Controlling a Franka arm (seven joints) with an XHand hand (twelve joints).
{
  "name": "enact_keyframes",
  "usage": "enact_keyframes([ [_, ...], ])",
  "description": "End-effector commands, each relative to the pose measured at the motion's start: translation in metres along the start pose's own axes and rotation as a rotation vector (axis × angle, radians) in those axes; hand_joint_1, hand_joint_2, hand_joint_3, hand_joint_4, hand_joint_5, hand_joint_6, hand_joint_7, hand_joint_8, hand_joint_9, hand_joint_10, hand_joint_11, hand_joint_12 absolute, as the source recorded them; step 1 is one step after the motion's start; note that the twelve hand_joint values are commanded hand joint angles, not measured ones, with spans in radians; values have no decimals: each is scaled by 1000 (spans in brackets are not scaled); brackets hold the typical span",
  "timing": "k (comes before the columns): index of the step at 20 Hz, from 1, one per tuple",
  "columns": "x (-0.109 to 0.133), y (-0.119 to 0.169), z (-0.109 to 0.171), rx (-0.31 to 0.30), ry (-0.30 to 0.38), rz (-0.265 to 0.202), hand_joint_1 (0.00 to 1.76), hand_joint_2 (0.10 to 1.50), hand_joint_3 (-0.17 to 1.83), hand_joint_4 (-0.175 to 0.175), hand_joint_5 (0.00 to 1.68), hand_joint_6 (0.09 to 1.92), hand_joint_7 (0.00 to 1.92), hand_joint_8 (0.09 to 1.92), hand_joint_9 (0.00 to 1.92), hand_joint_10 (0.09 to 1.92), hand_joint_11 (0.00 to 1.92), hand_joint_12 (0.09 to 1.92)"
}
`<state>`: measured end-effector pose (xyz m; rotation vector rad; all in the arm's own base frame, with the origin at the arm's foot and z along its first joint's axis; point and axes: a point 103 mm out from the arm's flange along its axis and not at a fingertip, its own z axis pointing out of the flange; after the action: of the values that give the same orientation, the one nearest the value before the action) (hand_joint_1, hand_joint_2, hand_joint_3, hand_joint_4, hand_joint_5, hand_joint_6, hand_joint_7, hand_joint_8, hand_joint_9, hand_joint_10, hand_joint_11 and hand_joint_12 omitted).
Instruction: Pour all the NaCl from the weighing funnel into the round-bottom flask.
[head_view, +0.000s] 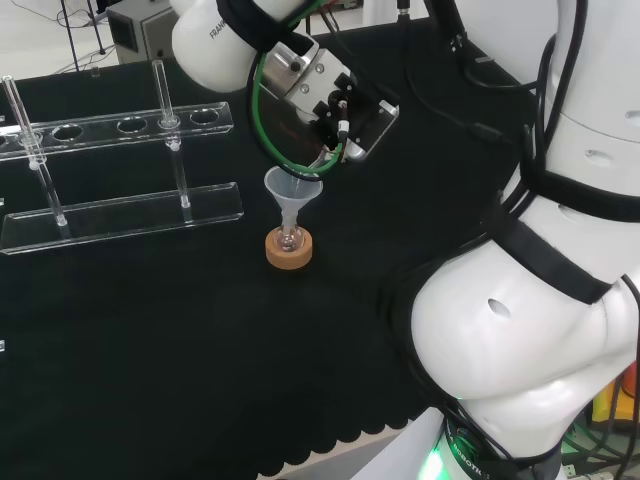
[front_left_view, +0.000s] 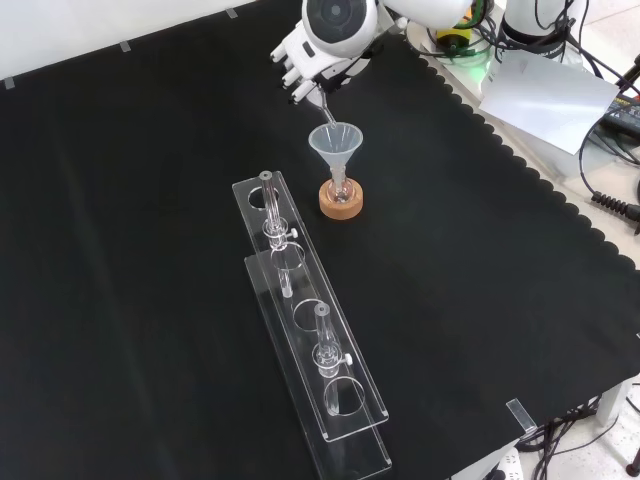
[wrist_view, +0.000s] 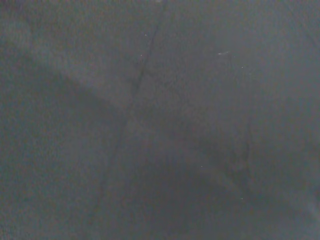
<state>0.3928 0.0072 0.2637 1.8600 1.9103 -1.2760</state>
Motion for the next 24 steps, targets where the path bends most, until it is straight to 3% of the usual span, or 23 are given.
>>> enact_keyframes([
  [1, 2, -1, -4, 3, -31, 8, 1058, 1142, -175, 175, 1086, 891, 575, 589, 910, 434, 588, 1221],
  [24, 4, -9, -15, -3, -105, 33, 1057, 1143, -175, 175, 1084, 895, 559, 588, 902, 430, 586, 1218],
])
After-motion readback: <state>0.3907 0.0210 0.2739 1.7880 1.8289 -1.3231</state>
